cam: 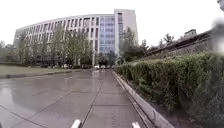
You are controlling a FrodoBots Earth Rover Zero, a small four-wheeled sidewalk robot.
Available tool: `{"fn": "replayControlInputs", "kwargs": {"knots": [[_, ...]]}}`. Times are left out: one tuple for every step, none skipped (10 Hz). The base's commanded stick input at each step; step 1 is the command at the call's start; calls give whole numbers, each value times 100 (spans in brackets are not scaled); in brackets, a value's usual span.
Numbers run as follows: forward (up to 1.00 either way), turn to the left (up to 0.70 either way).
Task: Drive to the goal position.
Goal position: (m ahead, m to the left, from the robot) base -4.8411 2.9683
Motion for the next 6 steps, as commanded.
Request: {"fn": "replayControlInputs", "kwargs": {"knots": [[5,0],[5,0],[5,0],[5,0],[5,0],[5,0]]}}
